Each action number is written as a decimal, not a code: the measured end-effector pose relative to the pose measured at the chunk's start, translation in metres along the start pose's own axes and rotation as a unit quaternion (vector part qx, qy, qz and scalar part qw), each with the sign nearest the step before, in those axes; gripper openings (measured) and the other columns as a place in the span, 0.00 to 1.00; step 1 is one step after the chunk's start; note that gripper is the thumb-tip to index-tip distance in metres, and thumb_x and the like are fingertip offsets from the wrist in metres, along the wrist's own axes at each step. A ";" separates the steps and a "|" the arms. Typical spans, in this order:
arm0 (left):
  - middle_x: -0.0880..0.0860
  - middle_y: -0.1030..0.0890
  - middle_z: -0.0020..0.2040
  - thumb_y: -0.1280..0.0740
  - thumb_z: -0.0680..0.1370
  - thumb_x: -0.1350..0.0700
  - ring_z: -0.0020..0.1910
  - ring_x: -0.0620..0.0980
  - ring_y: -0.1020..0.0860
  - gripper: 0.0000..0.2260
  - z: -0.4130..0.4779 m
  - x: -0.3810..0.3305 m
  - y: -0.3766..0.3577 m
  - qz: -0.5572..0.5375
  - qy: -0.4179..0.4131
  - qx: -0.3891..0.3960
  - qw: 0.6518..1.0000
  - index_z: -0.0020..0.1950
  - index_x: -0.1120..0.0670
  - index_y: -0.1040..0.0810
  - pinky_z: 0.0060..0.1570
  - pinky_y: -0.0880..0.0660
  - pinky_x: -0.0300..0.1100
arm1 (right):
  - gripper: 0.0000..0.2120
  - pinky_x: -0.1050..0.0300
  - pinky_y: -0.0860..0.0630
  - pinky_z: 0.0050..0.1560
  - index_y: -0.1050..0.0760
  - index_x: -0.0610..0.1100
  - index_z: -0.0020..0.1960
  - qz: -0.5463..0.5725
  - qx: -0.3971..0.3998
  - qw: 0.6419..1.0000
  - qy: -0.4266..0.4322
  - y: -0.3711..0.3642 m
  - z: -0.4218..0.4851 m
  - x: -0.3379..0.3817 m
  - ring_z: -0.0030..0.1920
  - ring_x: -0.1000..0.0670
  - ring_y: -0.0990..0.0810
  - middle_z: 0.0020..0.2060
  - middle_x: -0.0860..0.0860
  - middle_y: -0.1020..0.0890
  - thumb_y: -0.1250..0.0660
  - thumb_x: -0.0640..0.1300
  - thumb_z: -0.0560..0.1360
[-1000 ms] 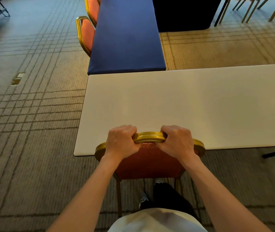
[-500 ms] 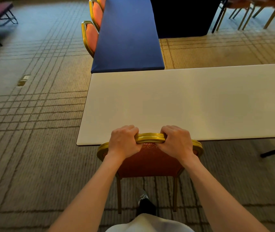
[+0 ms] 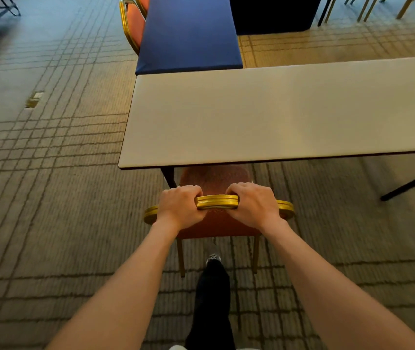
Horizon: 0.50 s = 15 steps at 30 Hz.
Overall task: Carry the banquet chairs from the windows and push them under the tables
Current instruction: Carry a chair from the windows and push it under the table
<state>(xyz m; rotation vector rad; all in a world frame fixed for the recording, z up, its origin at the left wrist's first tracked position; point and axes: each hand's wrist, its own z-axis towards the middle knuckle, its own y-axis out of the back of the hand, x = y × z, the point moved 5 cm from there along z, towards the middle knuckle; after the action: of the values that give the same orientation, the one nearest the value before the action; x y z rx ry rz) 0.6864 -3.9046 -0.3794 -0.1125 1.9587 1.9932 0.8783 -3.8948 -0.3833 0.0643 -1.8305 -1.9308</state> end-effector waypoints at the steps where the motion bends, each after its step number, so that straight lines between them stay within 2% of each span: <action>1: 0.45 0.16 0.42 0.34 0.71 0.37 0.42 0.51 0.17 0.14 -0.011 -0.003 -0.004 -0.001 -0.002 0.009 1.000 0.45 0.46 0.18 0.42 0.27 0.45 | 0.17 0.53 0.22 0.42 0.20 0.55 0.51 -0.004 0.013 1.000 -0.003 -0.003 -0.011 0.003 0.46 0.52 0.16 0.44 0.57 0.15 0.36 0.66 0.73; 5: 0.43 0.15 0.45 0.37 0.70 0.35 0.46 0.48 0.16 0.18 -0.048 -0.006 -0.019 -0.011 -0.006 0.032 0.999 0.50 0.44 0.17 0.45 0.25 0.45 | 0.17 0.53 0.21 0.45 0.19 0.59 0.56 -0.003 0.060 0.998 -0.009 -0.012 -0.048 0.014 0.48 0.52 0.15 0.47 0.57 0.14 0.36 0.66 0.74; 8: 0.42 0.15 0.49 0.32 0.71 0.36 0.50 0.47 0.17 0.17 -0.082 -0.008 -0.035 -0.012 -0.013 0.061 0.998 0.54 0.43 0.17 0.49 0.23 0.46 | 0.18 0.53 0.22 0.46 0.21 0.61 0.61 0.000 0.096 0.995 0.002 -0.024 -0.079 0.025 0.49 0.53 0.15 0.50 0.58 0.14 0.36 0.66 0.75; 15: 0.41 0.17 0.59 0.33 0.73 0.35 0.56 0.45 0.18 0.23 -0.164 -0.021 -0.078 -0.023 -0.012 0.151 0.988 0.67 0.40 0.23 0.57 0.24 0.47 | 0.19 0.55 0.21 0.47 0.23 0.62 0.66 0.010 0.144 0.990 0.005 -0.057 -0.163 0.039 0.52 0.55 0.16 0.57 0.60 0.15 0.34 0.61 0.75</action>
<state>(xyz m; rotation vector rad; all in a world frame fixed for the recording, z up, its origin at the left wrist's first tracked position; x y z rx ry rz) 0.6995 -4.0705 -0.4552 -0.0576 2.1936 1.6390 0.8838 -4.0616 -0.4437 0.1483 -2.0824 -1.6374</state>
